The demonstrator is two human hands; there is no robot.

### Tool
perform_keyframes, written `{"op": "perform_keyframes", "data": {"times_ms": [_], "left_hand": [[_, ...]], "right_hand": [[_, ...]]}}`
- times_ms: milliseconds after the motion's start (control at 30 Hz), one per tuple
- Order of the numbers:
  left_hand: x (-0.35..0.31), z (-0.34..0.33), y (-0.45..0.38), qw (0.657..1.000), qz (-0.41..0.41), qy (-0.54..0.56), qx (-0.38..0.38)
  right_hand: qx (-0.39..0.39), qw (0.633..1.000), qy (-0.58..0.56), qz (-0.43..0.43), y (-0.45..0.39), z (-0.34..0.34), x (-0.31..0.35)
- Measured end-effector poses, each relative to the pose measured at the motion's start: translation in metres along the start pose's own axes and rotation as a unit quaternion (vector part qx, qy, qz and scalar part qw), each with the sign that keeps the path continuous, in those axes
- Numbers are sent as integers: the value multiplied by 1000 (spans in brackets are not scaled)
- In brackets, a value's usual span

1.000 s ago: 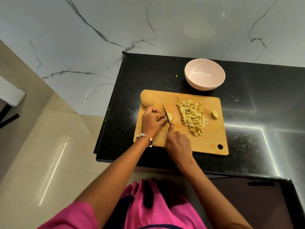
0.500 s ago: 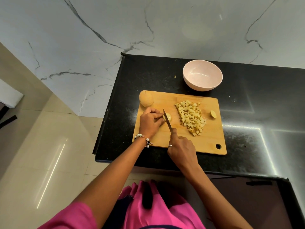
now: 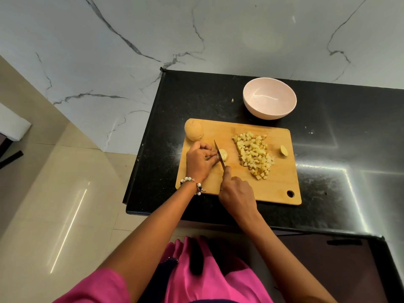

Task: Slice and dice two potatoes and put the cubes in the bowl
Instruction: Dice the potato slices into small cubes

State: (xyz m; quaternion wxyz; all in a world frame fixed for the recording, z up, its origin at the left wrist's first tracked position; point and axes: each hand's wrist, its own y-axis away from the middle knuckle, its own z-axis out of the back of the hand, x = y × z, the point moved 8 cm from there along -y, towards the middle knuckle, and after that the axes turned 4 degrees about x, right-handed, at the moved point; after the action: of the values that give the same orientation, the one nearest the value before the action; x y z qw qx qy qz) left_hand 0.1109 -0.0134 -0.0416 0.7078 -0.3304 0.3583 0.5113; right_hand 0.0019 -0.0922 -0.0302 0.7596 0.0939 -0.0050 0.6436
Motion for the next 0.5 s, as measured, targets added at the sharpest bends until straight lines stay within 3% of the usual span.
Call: {"op": "perform_keyframes", "data": {"times_ms": [200, 333, 400, 500], "left_hand": [[-3, 1, -1, 1000, 4, -22, 15], [-9, -5, -9, 992, -34, -79, 88], [-24, -12, -11, 971, -125, -137, 148], [-34, -30, -14, 904, -230, -255, 253]], "right_hand": [[13, 994, -110, -1, 19, 15, -22], [-33, 976, -216, -13, 16, 39, -39], [-52, 971, -233, -24, 14, 43, -45], [-67, 965, -245, -59, 15, 43, -54]]}}
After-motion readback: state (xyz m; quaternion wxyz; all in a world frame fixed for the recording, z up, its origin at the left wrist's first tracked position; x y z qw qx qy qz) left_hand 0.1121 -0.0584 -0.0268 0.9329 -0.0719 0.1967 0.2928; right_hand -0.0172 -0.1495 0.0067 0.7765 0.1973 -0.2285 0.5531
